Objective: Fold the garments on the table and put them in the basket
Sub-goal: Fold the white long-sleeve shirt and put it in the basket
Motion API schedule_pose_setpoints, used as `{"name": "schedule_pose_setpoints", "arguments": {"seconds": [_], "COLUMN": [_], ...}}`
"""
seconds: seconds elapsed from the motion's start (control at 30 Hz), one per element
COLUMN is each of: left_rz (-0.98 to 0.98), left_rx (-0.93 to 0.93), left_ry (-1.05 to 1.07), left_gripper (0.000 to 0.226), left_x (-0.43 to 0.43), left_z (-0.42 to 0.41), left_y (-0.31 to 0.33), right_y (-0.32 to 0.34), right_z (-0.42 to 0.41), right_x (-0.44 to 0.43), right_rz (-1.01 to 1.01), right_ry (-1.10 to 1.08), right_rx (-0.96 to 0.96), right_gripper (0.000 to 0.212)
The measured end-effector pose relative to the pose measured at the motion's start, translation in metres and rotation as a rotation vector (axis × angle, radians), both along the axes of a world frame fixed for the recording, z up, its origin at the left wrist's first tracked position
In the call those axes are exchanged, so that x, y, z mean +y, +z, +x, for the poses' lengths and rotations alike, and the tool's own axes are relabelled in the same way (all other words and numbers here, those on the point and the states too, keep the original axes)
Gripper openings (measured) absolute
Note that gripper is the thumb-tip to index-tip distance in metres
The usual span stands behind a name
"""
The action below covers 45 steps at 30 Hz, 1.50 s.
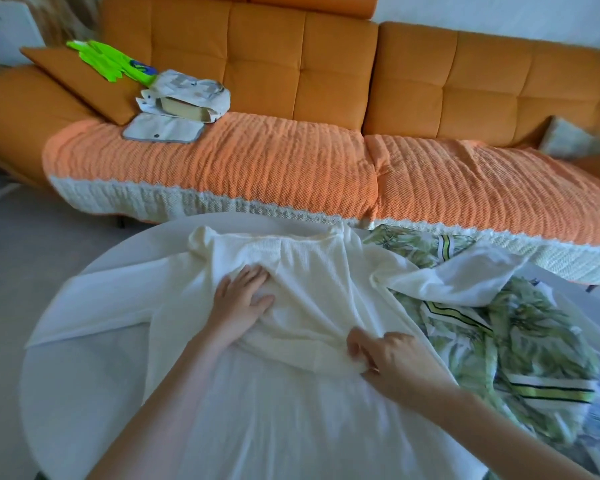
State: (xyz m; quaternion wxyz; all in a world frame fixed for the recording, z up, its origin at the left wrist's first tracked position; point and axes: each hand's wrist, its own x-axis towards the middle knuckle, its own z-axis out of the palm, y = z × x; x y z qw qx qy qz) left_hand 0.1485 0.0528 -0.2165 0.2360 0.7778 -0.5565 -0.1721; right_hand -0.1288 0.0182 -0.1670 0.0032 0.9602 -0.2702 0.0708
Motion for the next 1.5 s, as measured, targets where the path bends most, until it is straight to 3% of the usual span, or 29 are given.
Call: {"name": "schedule_pose_setpoints", "arguments": {"seconds": [0.03,0.07,0.1,0.17,0.2,0.3,0.37,0.4,0.5,0.57,0.63,0.67,0.7,0.77,0.87,0.93,1.0,1.07,1.13,1.2,1.27,1.3,1.37,1.5], "left_rz": [-0.051,-0.157,-0.29,-0.465,-0.415,0.103,0.225,0.253,0.22,-0.046,-0.382,-0.483,-0.49,-0.302,0.035,0.055,0.023,-0.024,-0.07,-0.079,-0.034,0.021,0.138,-0.08], "left_rx": [0.109,0.201,0.228,0.151,0.139,0.18,0.214,0.206,0.288,0.71,1.374,1.578,1.658,1.576,1.141,0.88,0.723,0.702,0.733,0.895,1.143,1.187,1.035,0.745], "left_ry": [0.014,0.056,0.136,0.399,0.486,0.467,0.429,0.42,0.385,0.46,0.531,0.552,0.554,0.527,0.501,0.563,0.581,0.558,0.548,0.555,0.56,0.537,0.482,0.602], "left_gripper": [0.048,0.043,0.035,0.018,0.016,0.057,0.063,0.059,0.033,0.021,0.016,0.018,0.02,0.022,0.036,0.049,0.05,0.036,0.022,0.015,0.013,0.017,0.027,0.027], "left_x": [0.001,0.004,0.01,0.031,0.043,0.065,0.068,0.067,0.065,0.07,0.079,0.085,0.091,0.104,0.113,0.109,0.106,0.101,0.097,0.095,0.1,0.104,0.111,0.091], "left_z": [0.003,0.005,0.004,-0.004,-0.011,-0.039,-0.05,-0.051,-0.05,-0.051,-0.057,-0.059,-0.063,-0.068,-0.068,-0.059,-0.053,-0.055,-0.059,-0.061,-0.058,-0.056,-0.048,-0.013], "left_y": [0.002,0.006,0.01,0.024,0.035,0.059,0.063,0.061,0.051,0.051,0.06,0.061,0.063,0.061,0.06,0.063,0.064,0.058,0.05,0.05,0.052,0.053,0.051,0.045], "right_y": [0.007,0.015,0.022,0.033,0.036,0.04,0.033,0.028,0.019,0.021,0.024,0.026,0.026,0.026,0.031,0.038,0.041,0.034,0.023,0.017,0.017,0.019,0.025,0.046], "right_z": [0.002,0.003,0.003,-0.001,-0.003,0.001,0.009,0.014,0.023,0.023,0.02,0.018,0.016,0.012,0.008,0.009,0.012,0.014,0.016,0.014,0.009,0.007,0.006,0.024], "right_x": [-0.001,-0.003,-0.006,-0.016,-0.022,-0.023,-0.017,-0.014,-0.009,-0.009,-0.008,-0.006,-0.004,0.0,-0.002,-0.007,-0.007,-0.002,0.002,0.0,-0.003,-0.004,-0.01,-0.041], "right_rz": [0.097,0.318,0.53,0.719,0.732,0.807,0.84,0.869,1.166,1.463,1.738,1.84,1.903,1.855,1.507,1.34,1.241,1.226,1.289,1.491,1.615,1.566,1.352,0.901], "right_ry": [-0.073,-0.154,-0.232,-0.42,-0.508,-0.608,-0.607,-0.603,-0.613,-0.581,-0.517,-0.519,-0.552,-0.654,-0.685,-0.712,-0.733,-0.685,-0.641,-0.62,-0.598,-0.6,-0.609,-0.604], "right_rx": [0.002,-0.019,-0.125,-0.405,-0.431,-0.145,-0.069,-0.118,-0.561,-0.957,-1.276,-1.342,-1.322,-1.061,-0.616,-0.447,-0.335,-0.3,-0.428,-0.652,-0.622,-0.488,-0.271,-0.324], "right_gripper": [0.041,0.038,0.032,0.014,0.024,0.064,0.058,0.049,0.017,0.018,0.018,0.019,0.02,0.021,0.032,0.049,0.053,0.039,0.023,0.019,0.02,0.022,0.027,0.034]}}
